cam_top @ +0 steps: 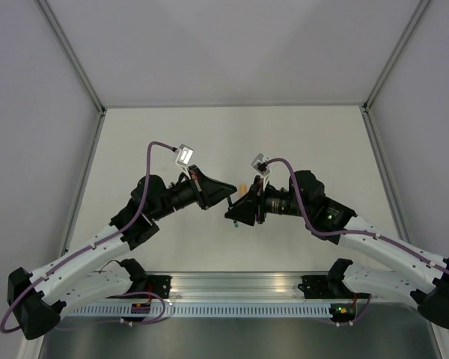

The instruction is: Insert the pens into the pen caps

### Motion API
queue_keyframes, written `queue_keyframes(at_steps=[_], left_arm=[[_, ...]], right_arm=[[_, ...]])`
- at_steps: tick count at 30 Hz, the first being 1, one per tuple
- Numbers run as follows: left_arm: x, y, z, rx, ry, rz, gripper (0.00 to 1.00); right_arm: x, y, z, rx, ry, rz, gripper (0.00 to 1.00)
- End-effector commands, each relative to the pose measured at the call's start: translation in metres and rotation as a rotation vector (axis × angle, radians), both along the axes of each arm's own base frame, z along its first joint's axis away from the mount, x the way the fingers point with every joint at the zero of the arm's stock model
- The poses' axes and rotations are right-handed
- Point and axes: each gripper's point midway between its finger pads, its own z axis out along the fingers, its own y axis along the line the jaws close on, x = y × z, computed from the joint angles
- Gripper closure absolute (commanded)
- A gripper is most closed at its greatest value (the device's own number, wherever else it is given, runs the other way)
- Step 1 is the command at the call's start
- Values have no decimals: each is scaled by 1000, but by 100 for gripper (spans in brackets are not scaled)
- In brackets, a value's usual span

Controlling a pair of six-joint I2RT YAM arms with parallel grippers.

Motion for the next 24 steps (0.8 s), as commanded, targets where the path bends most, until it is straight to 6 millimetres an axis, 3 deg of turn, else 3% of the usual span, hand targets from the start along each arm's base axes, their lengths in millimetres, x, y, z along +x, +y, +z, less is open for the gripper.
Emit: queue_keyframes(at_steps=[1, 8, 9, 12, 13, 14, 15, 16, 17, 18, 19, 20, 22, 24], left_arm=[[-3, 4, 19, -57, -3, 15, 98], [-4, 3, 24, -88, 4, 10, 98], [-3, 4, 24, -89, 6, 13, 98], [-3, 4, 26, -85, -1, 13, 98], [-3, 5, 26, -71, -18, 17, 88], [-2, 5, 32, -70, -32, 20, 70], [1, 6, 24, -27, -7, 32, 50], [3, 6, 21, 4, -2, 42, 23], [8, 9, 36, 24, -41, 67, 15], [12, 10, 16, 115, 13, 78, 1], [16, 12, 15, 156, 4, 96, 0], [25, 17, 28, 170, -6, 151, 0], [37, 25, 9, 285, 26, 203, 0], [60, 43, 13, 334, 29, 328, 0]], right_arm=[[-4, 10, 8, 42, -16, 34, 59], [-9, 13, 6, 46, -8, 42, 64], [-9, 13, 7, 44, -9, 41, 78], [-8, 12, 2, 29, 7, 31, 100], [-8, 10, 2, 30, 5, 26, 100], [-6, 9, 1, 23, 4, 13, 100], [-5, 7, -1, 14, -6, 1, 100], [-3, 2, 1, 12, -22, -23, 100], [8, -5, -8, -32, -20, -101, 100], [11, -15, -12, -62, -42, -143, 100], [16, -22, -17, -92, -60, -183, 100], [28, -36, -32, -162, -65, -271, 100], [34, -53, -42, -210, -88, -346, 100], [40, -66, -49, -238, -94, -415, 100]])
